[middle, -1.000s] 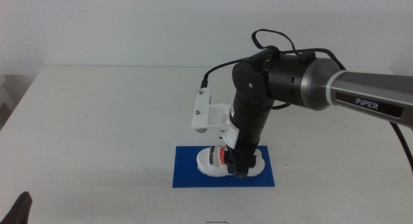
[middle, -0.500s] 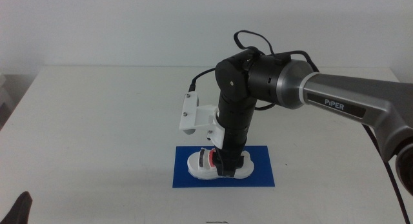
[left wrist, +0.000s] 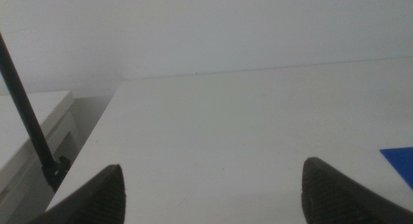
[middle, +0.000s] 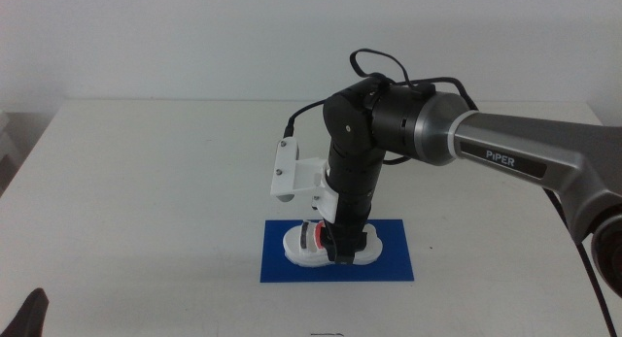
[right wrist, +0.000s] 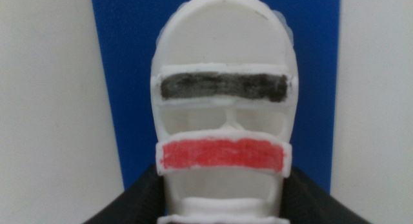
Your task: Use one arm to grab the shoe from the table and place it on the mat.
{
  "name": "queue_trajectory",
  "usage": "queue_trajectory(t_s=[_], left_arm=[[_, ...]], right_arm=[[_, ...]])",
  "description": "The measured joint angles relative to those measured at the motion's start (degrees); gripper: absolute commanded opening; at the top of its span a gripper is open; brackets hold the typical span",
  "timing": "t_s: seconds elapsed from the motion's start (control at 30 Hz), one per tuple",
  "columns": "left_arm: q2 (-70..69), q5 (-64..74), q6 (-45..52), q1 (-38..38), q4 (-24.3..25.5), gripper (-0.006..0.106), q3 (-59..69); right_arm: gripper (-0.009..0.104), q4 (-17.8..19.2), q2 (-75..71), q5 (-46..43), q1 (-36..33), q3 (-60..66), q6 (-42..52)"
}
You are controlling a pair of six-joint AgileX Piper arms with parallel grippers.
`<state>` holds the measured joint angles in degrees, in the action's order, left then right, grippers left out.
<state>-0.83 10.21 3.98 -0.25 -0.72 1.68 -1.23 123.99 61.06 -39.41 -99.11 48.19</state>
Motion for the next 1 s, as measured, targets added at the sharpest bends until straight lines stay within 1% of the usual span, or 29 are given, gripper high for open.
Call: queue_trajectory(t_s=[0.07, 0.1, 0.13, 0.3, 0.4, 0.47, 0.53, 0.63, 0.73, 0.87, 1.0], left_arm=[[0.0, 0.0, 0.0, 0.0, 0.0, 0.094, 0.0], [0.0, 0.0, 0.0, 0.0, 0.0, 0.094, 0.0], [0.0, 0.0, 0.0, 0.0, 0.0, 0.094, 0.0], [0.0, 0.0, 0.0, 0.0, 0.0, 0.094, 0.0], [0.0, 0.0, 0.0, 0.0, 0.0, 0.094, 0.0], [0.0, 0.0, 0.0, 0.0, 0.0, 0.094, 0.0], [0.0, 0.0, 0.0, 0.0, 0.0, 0.094, 0.0], [0.0, 0.0, 0.0, 0.0, 0.0, 0.094, 0.0], [0.0, 0.0, 0.0, 0.0, 0.0, 0.094, 0.0], [0.0, 0.0, 0.0, 0.0, 0.0, 0.094, 0.0], [0.0, 0.0, 0.0, 0.0, 0.0, 0.094, 0.0]], right_arm=[[0.023, -0.1, 0.4, 0.0, 0.0, -0.1, 0.0], [0.030, -0.1, 0.5, 0.1, 0.0, -0.1, 0.0], [0.050, -0.1, 0.5, -0.1, 0.0, -0.2, 0.0], [0.075, -0.1, 1.1, -2.6, 0.0, -0.2, 0.0], [0.085, -0.1, 0.9, -3.8, 0.0, -0.2, -0.4], [0.088, -0.1, 0.1, -3.9, 0.0, -0.1, -1.5], [0.088, -0.1, -1.9, -3.6, 0.0, 0.1, -3.9], [0.087, -0.2, -7.6, -3.1, 0.4, 0.2, -9.6], [0.084, -1.1, -16.7, -4.9, 2.9, 2.8, -17.2], [0.078, 0.3, -30.1, -12.1, 9.4, 13.8, -28.2], [0.073, 0.3, -44.0, -21.6, 17.2, 28.4, -36.8]])
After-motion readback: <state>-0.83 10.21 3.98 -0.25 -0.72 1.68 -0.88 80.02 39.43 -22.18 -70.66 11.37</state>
